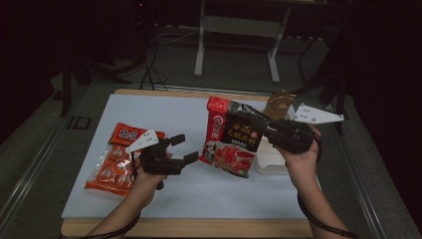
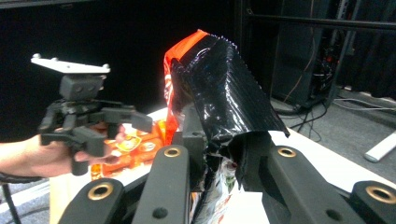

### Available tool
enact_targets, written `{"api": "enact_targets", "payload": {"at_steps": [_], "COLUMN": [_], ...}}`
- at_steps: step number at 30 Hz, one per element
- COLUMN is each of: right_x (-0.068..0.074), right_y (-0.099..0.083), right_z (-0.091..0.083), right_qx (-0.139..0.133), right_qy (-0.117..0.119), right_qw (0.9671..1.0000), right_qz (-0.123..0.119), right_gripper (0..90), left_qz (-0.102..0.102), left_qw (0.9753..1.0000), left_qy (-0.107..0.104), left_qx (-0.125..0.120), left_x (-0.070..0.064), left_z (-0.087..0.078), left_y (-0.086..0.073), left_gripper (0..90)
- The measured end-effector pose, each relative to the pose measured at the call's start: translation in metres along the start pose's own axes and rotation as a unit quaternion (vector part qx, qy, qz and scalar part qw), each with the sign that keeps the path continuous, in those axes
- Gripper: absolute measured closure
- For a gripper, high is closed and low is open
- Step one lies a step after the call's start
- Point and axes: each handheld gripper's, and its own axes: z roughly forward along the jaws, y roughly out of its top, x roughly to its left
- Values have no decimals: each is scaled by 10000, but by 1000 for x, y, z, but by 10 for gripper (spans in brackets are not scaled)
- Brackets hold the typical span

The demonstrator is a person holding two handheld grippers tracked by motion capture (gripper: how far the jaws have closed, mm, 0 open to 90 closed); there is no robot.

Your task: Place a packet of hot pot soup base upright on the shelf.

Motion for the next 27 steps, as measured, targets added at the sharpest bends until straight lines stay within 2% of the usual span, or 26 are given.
{"api": "enact_targets", "payload": {"at_steps": [4, 7, 9, 12, 17, 23, 27], "right_x": [-10, -17, -23, -34, -49, -70, -79], "right_y": [7, 12, 16, 20, 26, 30, 31], "right_z": [-5, -10, -14, -20, -29, -41, -45], "right_qx": [-5, -49, -82, -132, -7, 93, 164], "right_qy": [-111, -222, -307, -463, -809, -1086, -1156], "right_qw": [9999, 9997, 9994, 9987, 9964, 9936, 9925], "right_qz": [-60, -107, -125, -140, -264, -298, -369], "right_gripper": [768, 768, 767, 766, 766, 766, 766], "left_qz": [-18, 101, 84, 179, -7, 61, 84], "left_qw": [9999, 9991, 9988, 9975, 9971, 9964, 9961], "left_qy": [3, 201, 146, 181, 77, 204, 229], "left_qx": [171, 357, 464, 661, 762, 825, 842], "left_x": [0, -1, -2, -4, 1, 5, 6], "left_z": [-4, -7, -10, -15, -26, -37, -42], "left_y": [-3, -6, -8, -12, -20, -31, -37], "left_gripper": [25, 21, 13, 12, 13, 13, 13]}}
